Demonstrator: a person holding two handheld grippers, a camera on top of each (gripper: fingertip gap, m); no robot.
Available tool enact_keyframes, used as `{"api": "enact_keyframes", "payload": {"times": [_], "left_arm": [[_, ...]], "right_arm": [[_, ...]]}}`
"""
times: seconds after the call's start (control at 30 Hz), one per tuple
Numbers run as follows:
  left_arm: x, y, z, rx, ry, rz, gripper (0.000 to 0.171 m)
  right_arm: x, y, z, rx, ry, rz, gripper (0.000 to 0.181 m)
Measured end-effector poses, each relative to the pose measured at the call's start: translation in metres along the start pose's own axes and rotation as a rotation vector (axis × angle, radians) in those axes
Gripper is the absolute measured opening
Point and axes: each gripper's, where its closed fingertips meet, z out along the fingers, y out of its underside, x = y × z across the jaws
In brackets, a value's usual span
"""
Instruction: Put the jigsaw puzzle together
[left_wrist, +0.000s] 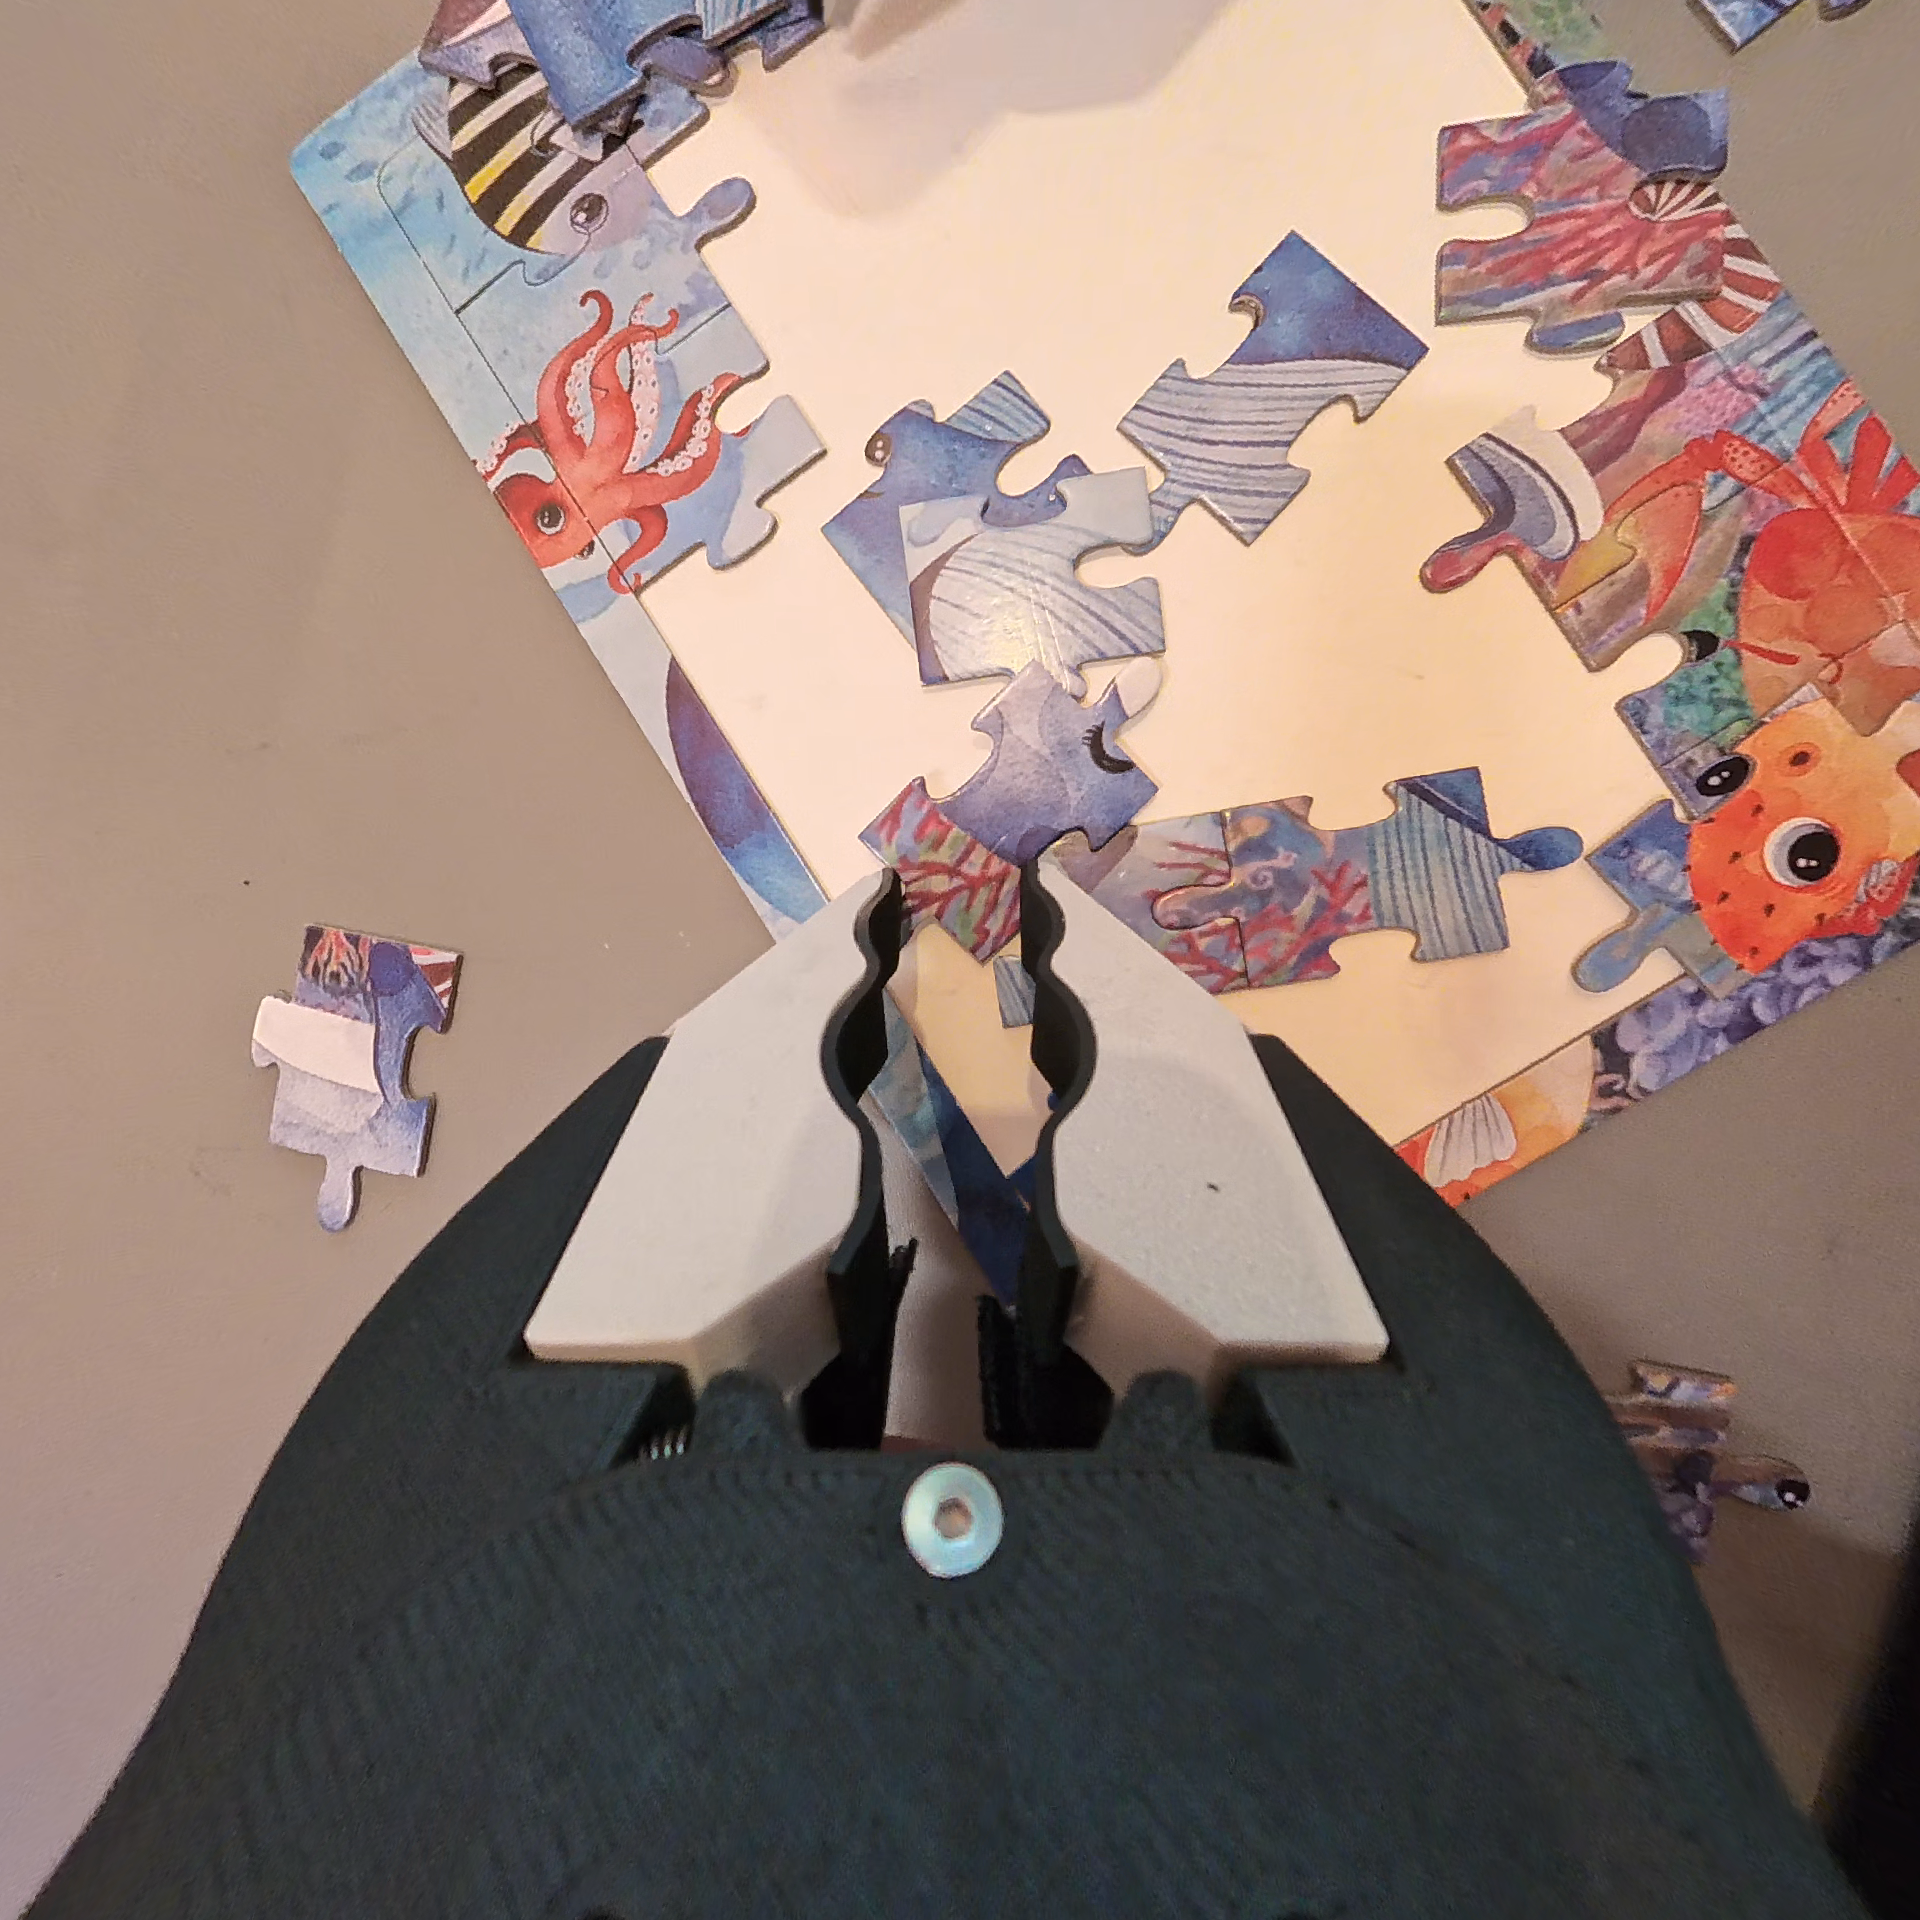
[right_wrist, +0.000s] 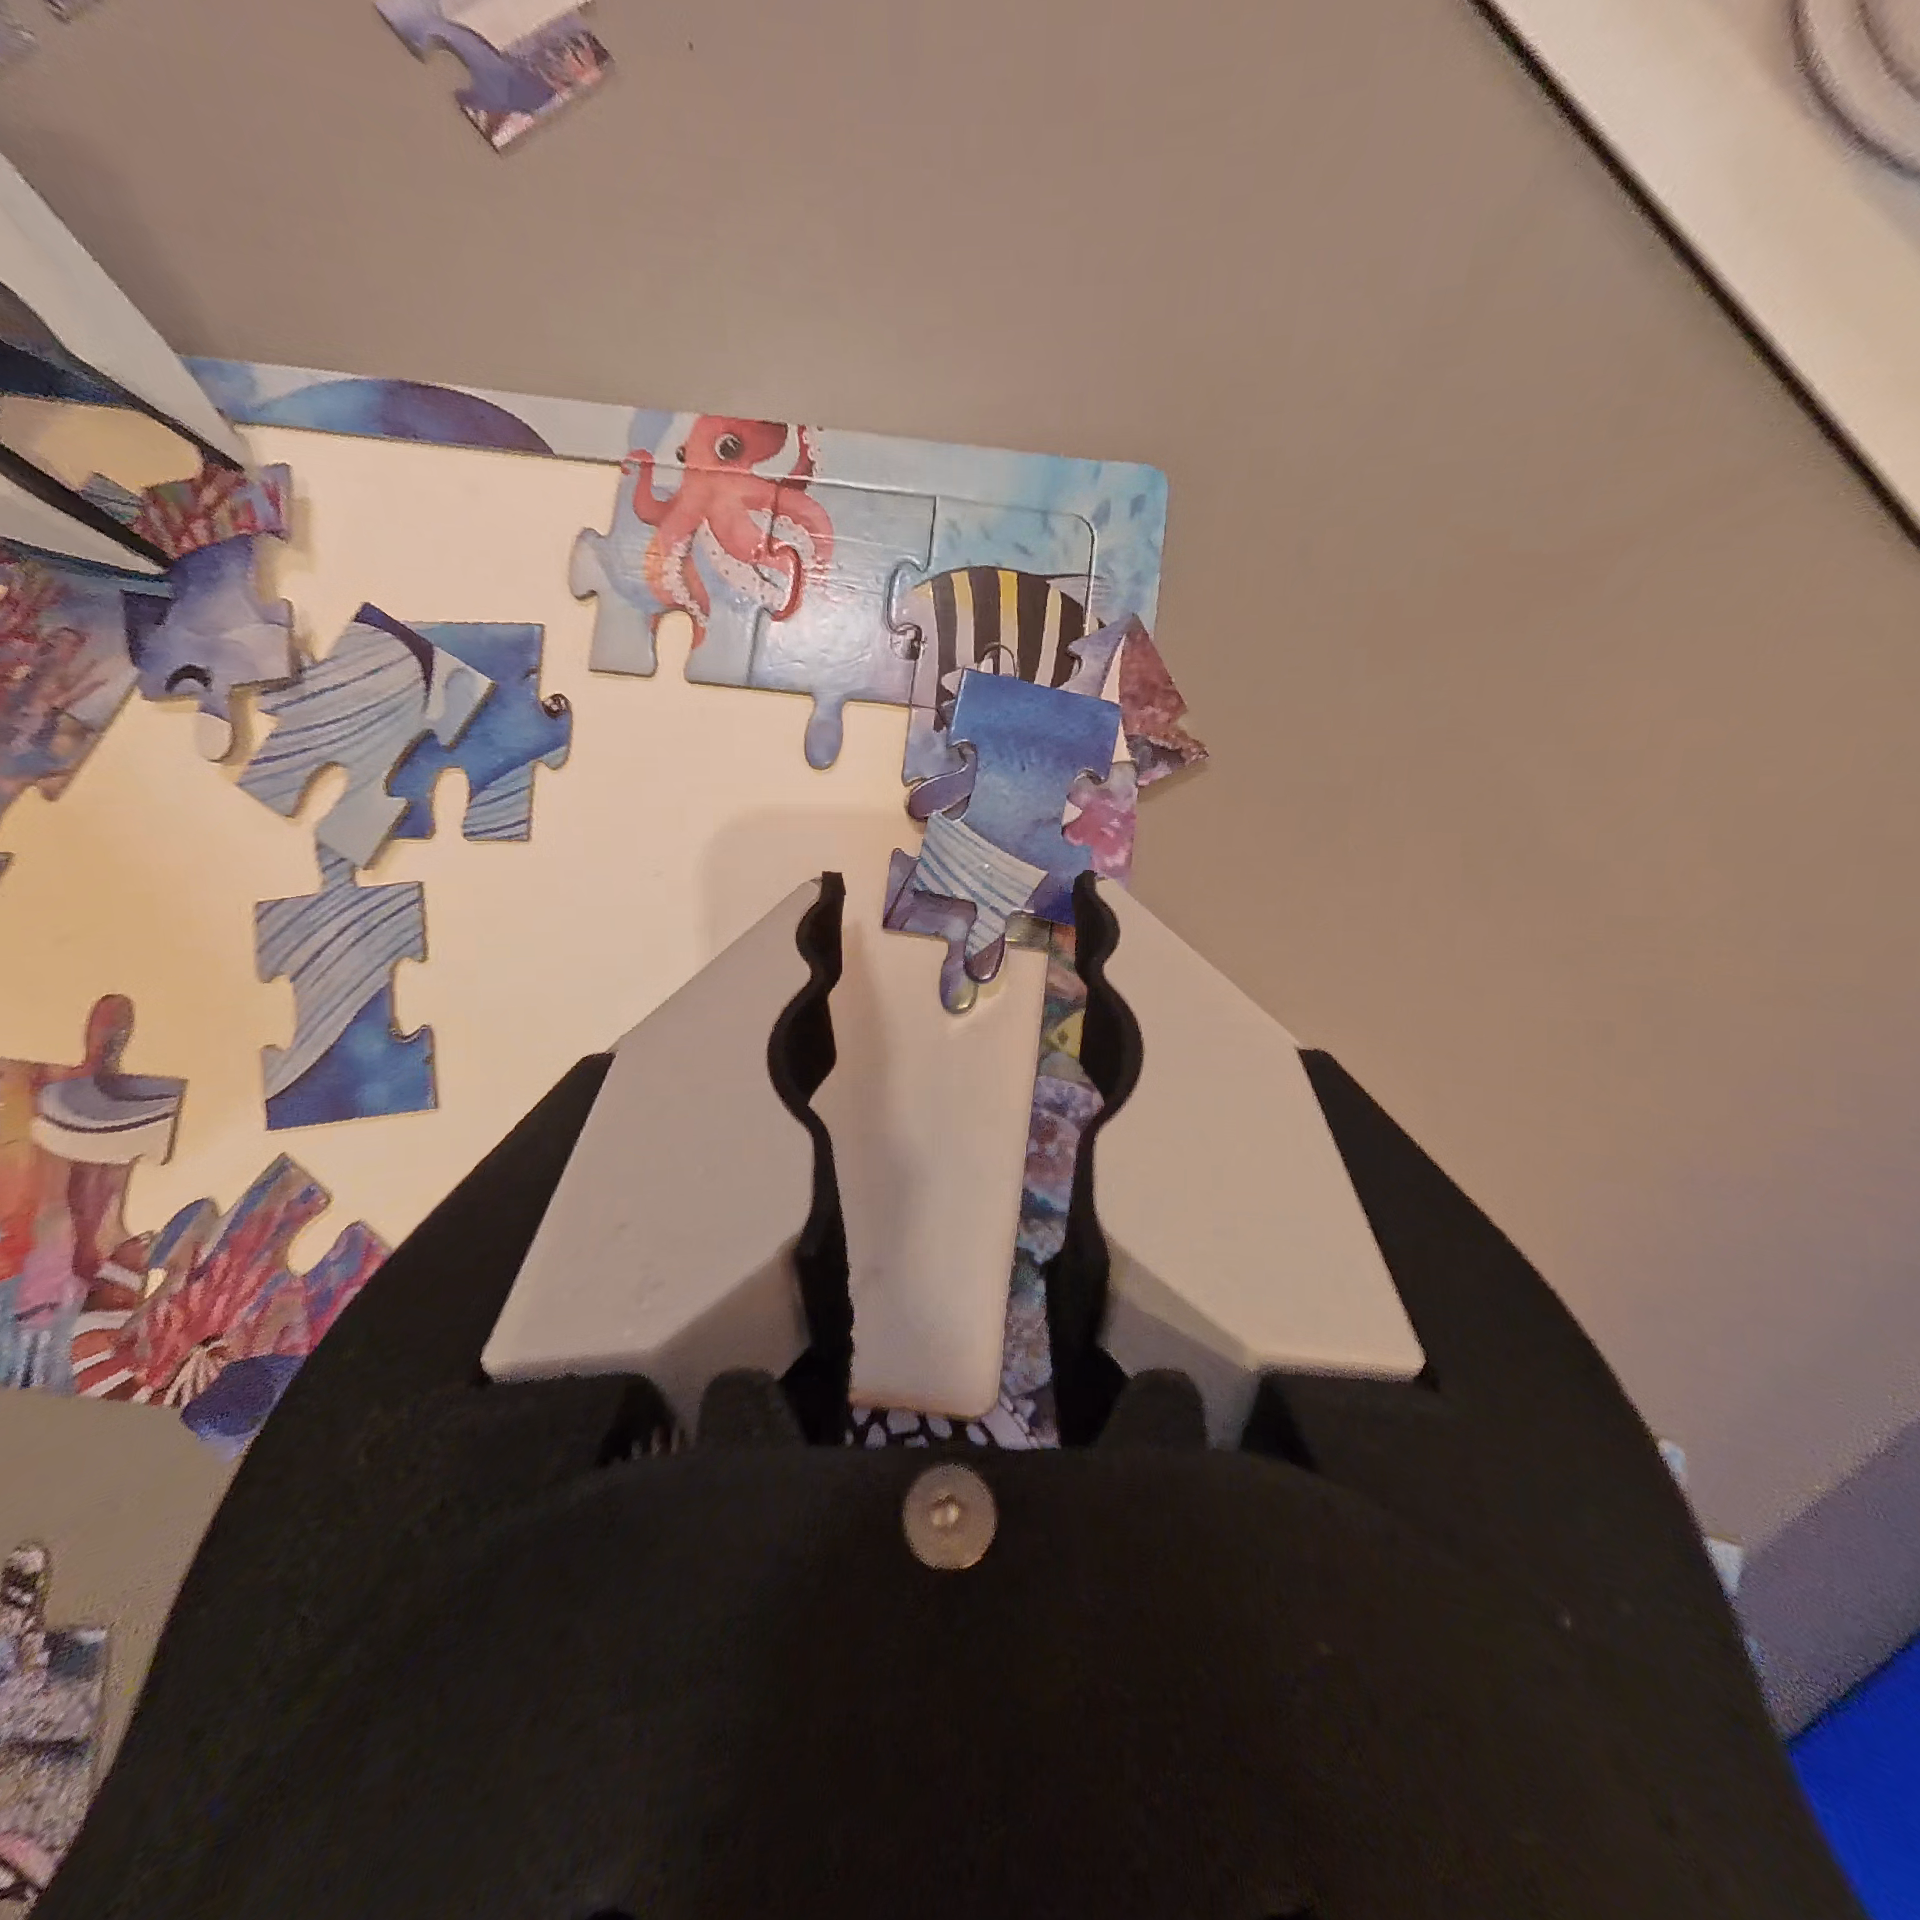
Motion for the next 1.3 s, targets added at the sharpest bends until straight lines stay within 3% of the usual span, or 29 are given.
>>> {"api": "enact_keyframes", "payload": {"times": [0.1, 0.27, 0.6, 0.77, 0.83, 0.93, 1.03, 1.3], "left_arm": [[0.000, -0.001, 0.000, 0.002, -0.003, 0.003, 0.021], [-0.002, 0.001, -0.001, 0.003, -0.010, -0.002, 0.021], [-0.009, 0.012, -0.008, -0.022, -0.031, -0.025, 0.021], [-0.010, 0.002, -0.014, 0.039, -0.030, -0.047, 0.023], [-0.005, -0.012, -0.023, 0.125, 0.012, -0.074, 0.044], [0.005, -0.039, -0.042, 0.282, 0.086, -0.108, 0.056], [0.010, -0.048, -0.044, 0.326, 0.120, -0.112, 0.054], [0.034, -0.060, -0.027, 0.329, 0.252, -0.117, 0.044]], "right_arm": [[0.005, 0.004, 0.008, -0.010, 0.021, 0.000, 0.036], [-0.005, 0.001, 0.005, 0.004, -0.031, -0.011, 0.005], [-0.018, 0.000, -0.002, 0.003, -0.104, -0.052, 0.005], [-0.048, -0.014, -0.013, 0.066, -0.162, -0.258, 0.005], [-0.065, -0.018, -0.018, 0.089, -0.172, -0.387, 0.005], [-0.088, -0.021, -0.024, 0.117, -0.173, -0.567, 0.005], [-0.108, -0.019, -0.029, 0.130, -0.190, -0.712, 0.005], [-0.136, -0.015, -0.036, 0.135, -0.230, -0.849, 0.005]]}}
